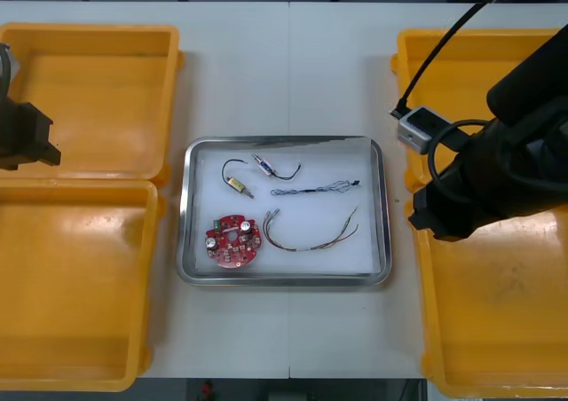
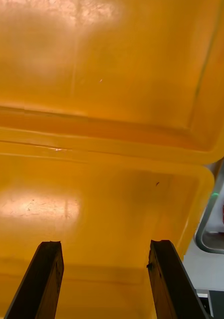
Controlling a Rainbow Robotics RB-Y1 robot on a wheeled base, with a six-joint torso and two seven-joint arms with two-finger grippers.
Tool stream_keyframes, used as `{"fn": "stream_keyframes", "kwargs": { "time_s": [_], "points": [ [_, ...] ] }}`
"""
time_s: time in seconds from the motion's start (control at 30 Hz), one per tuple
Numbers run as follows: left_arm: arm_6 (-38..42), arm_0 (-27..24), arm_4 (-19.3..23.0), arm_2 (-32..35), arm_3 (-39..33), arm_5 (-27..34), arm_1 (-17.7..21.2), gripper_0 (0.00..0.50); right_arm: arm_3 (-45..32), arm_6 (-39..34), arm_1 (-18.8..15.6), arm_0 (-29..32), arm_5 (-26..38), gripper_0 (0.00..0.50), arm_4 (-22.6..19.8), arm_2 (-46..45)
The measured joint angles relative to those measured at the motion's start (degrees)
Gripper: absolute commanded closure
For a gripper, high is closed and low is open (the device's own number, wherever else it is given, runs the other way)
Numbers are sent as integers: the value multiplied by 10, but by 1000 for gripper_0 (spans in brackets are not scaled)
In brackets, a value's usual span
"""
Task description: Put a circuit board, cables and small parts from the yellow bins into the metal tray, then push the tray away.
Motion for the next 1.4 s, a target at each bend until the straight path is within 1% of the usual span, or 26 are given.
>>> {"fn": "stream_keyframes", "kwargs": {
  "time_s": [0.13, 0.2, 0.33, 0.4, 0.47, 0.57, 0.63, 0.73, 0.93, 1.03, 1.27, 1.4],
  "points": [
    [0, 54, -15, 20, -9, -20, 3, 0, 0, 7, 14, -29, 0, 0, 0, 41],
    [0, 78, -18, 28, -13, -32, 3, 0, 0, 26, 25, -42, 0, 0, 1, 60],
    [0, 109, -21, 33, -22, -45, 8, 0, 4, 116, 45, -59, 0, 0, 15, 96],
    [0, 118, -22, 33, -25, -52, 12, 0, 8, 151, 55, -64, 0, 0, 26, 115],
    [0, 124, -23, 33, -27, -58, 17, 0, 13, 170, 65, -69, 0, 0, 39, 135],
    [0, 130, -24, 33, -28, -65, 23, 0, 23, 213, 80, -76, 0, 0, 68, 172],
    [0, 136, -26, 33, -31, -75, 26, 0, 30, 259, 90, -81, -2, 0, 87, 198],
    [0, 149, -39, 36, -42, -93, 32, 0, 42, 303, 105, -88, -19, 0, 114, 233],
    [0, 194, -42, 76, -54, -112, 36, 0, 70, 319, 131, -95, -64, 0, 178, 305],
    [0, 202, -42, 82, -56, -112, 37, 0, 83, 319, 146, -96, -83, 0, 211, 337],
    [0, 202, -42, 82, -57, -113, 37, 0, 124, 319, 174, -97, -119, 0, 247, 391],
    [0, 202, -42, 82, -57, -112, 37, 0, 149, 319, 188, -98, -140, 0, 257, 414]
  ]
}}
